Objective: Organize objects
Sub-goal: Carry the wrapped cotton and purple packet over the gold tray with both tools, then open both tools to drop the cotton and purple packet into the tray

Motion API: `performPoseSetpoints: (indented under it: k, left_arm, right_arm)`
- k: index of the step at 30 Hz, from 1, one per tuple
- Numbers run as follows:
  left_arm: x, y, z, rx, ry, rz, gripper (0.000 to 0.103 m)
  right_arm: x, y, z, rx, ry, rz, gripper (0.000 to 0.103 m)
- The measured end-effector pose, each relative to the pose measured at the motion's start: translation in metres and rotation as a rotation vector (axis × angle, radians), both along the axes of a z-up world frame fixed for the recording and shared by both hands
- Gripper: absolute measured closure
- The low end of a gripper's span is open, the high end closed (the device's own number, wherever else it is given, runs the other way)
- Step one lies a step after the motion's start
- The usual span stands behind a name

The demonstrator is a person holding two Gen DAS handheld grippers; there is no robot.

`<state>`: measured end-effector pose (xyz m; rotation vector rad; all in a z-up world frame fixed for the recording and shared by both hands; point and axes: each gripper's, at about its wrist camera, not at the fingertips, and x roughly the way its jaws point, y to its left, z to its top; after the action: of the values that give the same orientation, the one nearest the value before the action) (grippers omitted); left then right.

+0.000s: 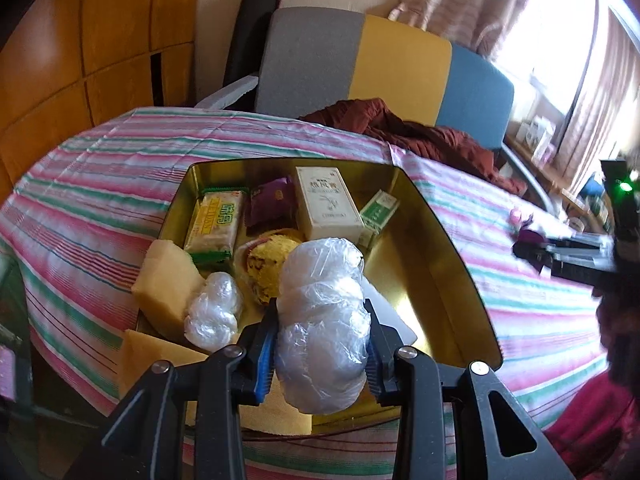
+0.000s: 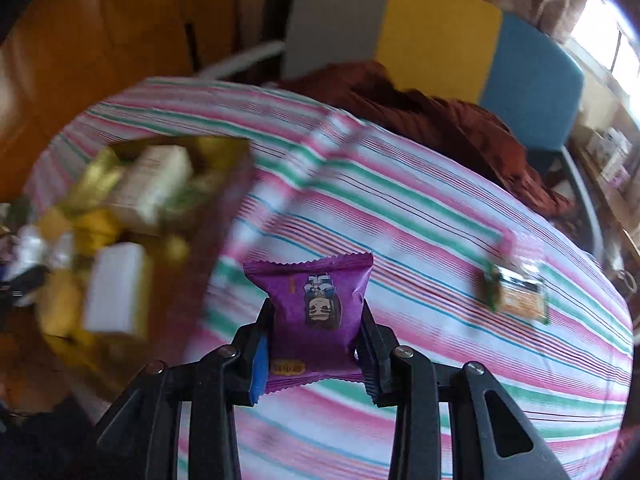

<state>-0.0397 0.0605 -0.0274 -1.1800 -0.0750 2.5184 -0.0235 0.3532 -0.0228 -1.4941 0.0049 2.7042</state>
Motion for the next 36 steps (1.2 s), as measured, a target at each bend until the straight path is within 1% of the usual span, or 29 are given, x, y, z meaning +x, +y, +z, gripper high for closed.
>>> performPoseSetpoints:
  k: [3, 5, 8, 9, 12, 14, 16, 18, 23, 27, 31, 35, 36]
  left_arm:
    - [-0.007, -0.011, 0.002, 0.067, -0.031, 0.009, 0.066]
    - [-0.012, -0.014, 0.002, 0.090, -0.047, 0.007, 0.066]
    - [-0.017, -0.013, 0.001, 0.104, -0.058, 0.007, 0.066]
    - [-0.018, -0.012, 0.001, 0.106, -0.060, 0.002, 0.064]
    - [-0.023, -0.004, 0.004, 0.097, -0.043, -0.018, 0.062]
    - [-0.027, 0.000, 0.004, 0.092, -0.036, -0.019, 0.062]
    - [-0.030, 0.002, 0.003, 0.089, -0.038, -0.025, 0.055]
    - [-0.032, 0.004, 0.002, 0.087, -0.043, -0.026, 0.052]
    - [-0.028, 0.002, 0.000, 0.078, -0.043, -0.016, 0.052]
    - [-0.021, -0.007, 0.001, 0.063, -0.020, 0.013, 0.052]
    - [-0.016, -0.020, 0.002, 0.063, -0.015, 0.051, 0.051]
    - [-0.012, -0.026, 0.007, 0.045, 0.008, 0.085, 0.050]
    - [-0.011, -0.026, 0.010, 0.035, 0.021, 0.088, 0.048]
  right_arm:
    - [0.003, -0.034, 0.009, -0.097, 0.047, 0.040, 0.066]
    - [0.004, -0.055, 0.010, -0.133, 0.067, 0.053, 0.066]
    - [0.004, -0.078, 0.007, -0.169, 0.076, 0.071, 0.066]
    - [0.003, -0.083, 0.005, -0.177, 0.069, 0.070, 0.066]
    - [-0.002, -0.095, -0.002, -0.191, 0.052, 0.069, 0.065]
    - [-0.004, -0.099, -0.007, -0.190, 0.039, 0.057, 0.064]
    - [-0.006, -0.099, -0.012, -0.195, 0.033, 0.041, 0.064]
    - [-0.005, -0.098, -0.018, -0.206, 0.016, 0.019, 0.063]
    - [0.002, -0.099, -0.025, -0.220, 0.002, 0.014, 0.062]
    - [0.008, -0.101, -0.023, -0.239, 0.010, 0.013, 0.059]
    - [0.018, -0.106, -0.013, -0.301, 0.046, 0.059, 0.056]
    - [0.023, -0.113, -0.006, -0.260, 0.069, 0.062, 0.055]
    - [0.023, -0.114, -0.005, -0.248, 0.071, 0.063, 0.055]
